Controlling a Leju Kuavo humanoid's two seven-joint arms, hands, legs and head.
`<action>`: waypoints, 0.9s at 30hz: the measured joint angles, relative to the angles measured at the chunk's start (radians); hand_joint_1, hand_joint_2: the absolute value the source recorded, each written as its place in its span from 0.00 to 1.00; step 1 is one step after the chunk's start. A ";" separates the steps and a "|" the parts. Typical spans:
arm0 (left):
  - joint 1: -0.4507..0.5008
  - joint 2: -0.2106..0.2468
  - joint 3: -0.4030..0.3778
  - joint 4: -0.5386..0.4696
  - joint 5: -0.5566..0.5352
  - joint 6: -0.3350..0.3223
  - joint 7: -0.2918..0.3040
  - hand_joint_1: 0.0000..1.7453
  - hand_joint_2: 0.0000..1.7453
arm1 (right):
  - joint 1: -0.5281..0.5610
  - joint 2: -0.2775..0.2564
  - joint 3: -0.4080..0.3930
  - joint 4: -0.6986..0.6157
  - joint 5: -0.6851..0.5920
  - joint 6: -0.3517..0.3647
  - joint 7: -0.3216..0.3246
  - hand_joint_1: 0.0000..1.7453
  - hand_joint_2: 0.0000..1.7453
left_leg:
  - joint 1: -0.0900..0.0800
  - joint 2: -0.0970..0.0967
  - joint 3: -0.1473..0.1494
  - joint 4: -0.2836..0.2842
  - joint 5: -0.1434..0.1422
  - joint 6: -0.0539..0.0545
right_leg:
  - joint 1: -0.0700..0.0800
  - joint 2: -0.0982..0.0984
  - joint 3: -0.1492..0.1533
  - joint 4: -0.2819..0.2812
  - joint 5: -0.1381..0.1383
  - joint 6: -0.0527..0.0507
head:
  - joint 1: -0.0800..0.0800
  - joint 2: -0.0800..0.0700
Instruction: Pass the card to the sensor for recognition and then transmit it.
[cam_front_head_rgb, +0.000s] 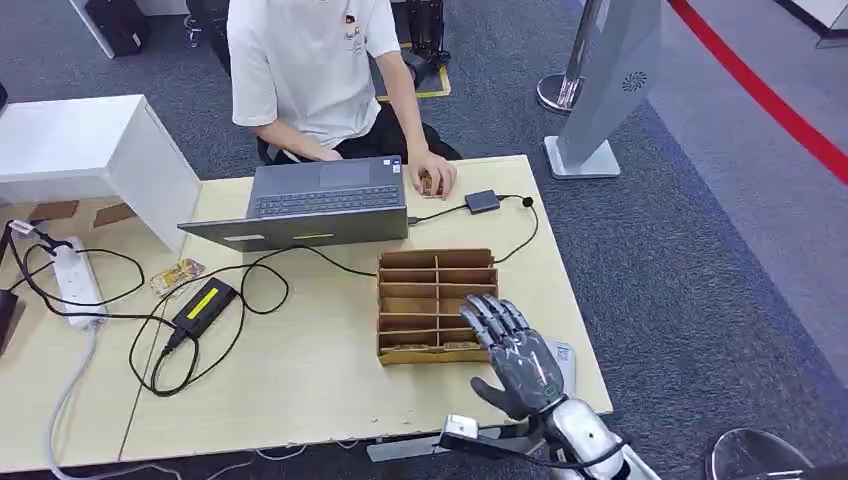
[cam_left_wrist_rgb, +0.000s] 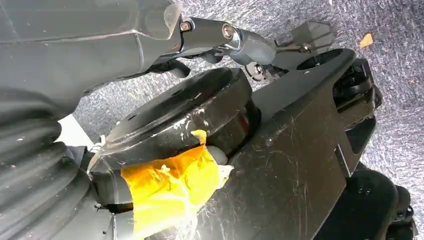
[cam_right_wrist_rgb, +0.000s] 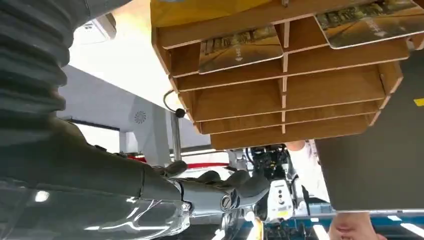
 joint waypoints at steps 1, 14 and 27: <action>0.000 0.000 0.000 0.000 -0.001 0.000 0.000 0.00 1.00 | -0.002 0.000 0.000 0.001 0.000 0.001 0.000 0.00 1.00 | 0.000 0.000 0.000 0.000 0.000 0.000 | 0.000 0.000 0.000 0.000 0.000 0.000 | 0.000 0.000; -0.001 0.000 0.000 0.000 -0.009 -0.003 0.000 0.00 1.00 | -0.016 0.006 0.002 0.016 -0.004 0.000 -0.002 0.00 1.00 | 0.000 0.000 0.000 0.000 0.000 0.000 | 0.000 0.000 0.000 0.000 0.000 0.000 | 0.000 0.000; -0.001 0.000 0.000 0.000 -0.012 -0.007 0.000 0.00 1.00 | -0.038 0.036 0.032 0.016 -0.009 0.023 0.000 0.00 1.00 | 0.000 0.000 0.000 0.000 0.000 0.000 | 0.000 0.000 0.000 0.000 0.000 0.000 | 0.000 0.000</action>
